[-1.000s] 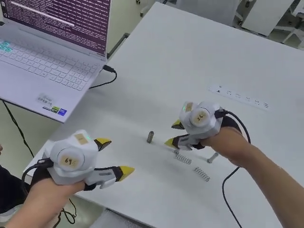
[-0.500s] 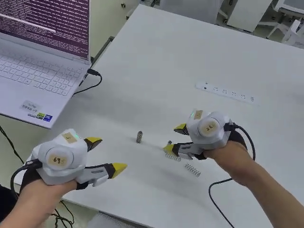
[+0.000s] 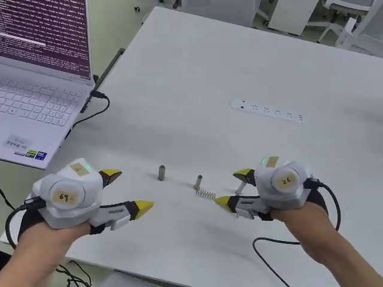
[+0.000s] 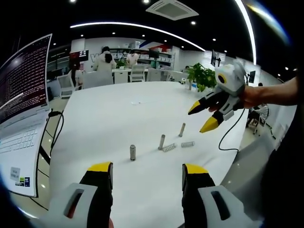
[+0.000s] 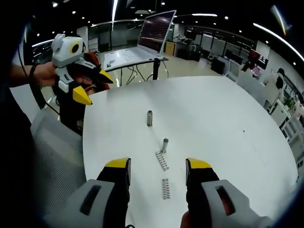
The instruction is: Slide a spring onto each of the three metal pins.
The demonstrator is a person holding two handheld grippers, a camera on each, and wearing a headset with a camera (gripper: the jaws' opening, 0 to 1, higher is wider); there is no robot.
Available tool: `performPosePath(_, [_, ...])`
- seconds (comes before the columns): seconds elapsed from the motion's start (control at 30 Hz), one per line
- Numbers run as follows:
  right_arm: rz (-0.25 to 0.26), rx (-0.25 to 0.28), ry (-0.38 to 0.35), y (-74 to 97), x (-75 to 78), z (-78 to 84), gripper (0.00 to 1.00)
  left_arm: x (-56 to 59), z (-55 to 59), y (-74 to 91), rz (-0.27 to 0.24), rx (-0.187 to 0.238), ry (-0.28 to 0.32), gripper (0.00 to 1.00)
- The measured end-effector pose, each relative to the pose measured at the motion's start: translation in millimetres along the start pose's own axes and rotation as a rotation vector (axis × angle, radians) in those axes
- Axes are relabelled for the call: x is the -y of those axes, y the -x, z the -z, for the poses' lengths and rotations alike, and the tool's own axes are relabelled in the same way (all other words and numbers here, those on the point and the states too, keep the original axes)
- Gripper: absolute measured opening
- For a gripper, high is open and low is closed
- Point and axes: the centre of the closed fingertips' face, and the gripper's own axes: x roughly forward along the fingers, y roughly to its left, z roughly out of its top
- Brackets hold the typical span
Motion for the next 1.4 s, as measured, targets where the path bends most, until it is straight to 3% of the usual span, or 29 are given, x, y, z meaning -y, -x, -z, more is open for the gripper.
performPosePath(0.37, [0.077, 0.066, -0.142, 32.5, 12.5, 17.8, 0.48, 6.2, -10.8, -4.6, 0.011, 0.001, -0.014, 0.54])
performPosePath(0.77, [0.124, 0.104, -0.214, 63.1, 16.4, 31.3, 0.53, 6.7, -18.1, -2.8, 0.002, 0.002, -0.016, 0.55])
performPosePath(1.17, [0.144, 0.099, -0.278, 90.0, 11.7, 58.2, 0.6, 12.4, -22.6, -7.1, -0.002, -0.012, -0.023, 0.57])
performPosePath(1.4, [0.162, 0.105, -0.297, 106.2, 20.4, 70.4, 0.62, 20.2, -29.8, -15.3, 0.002, -0.011, -0.025, 0.57])
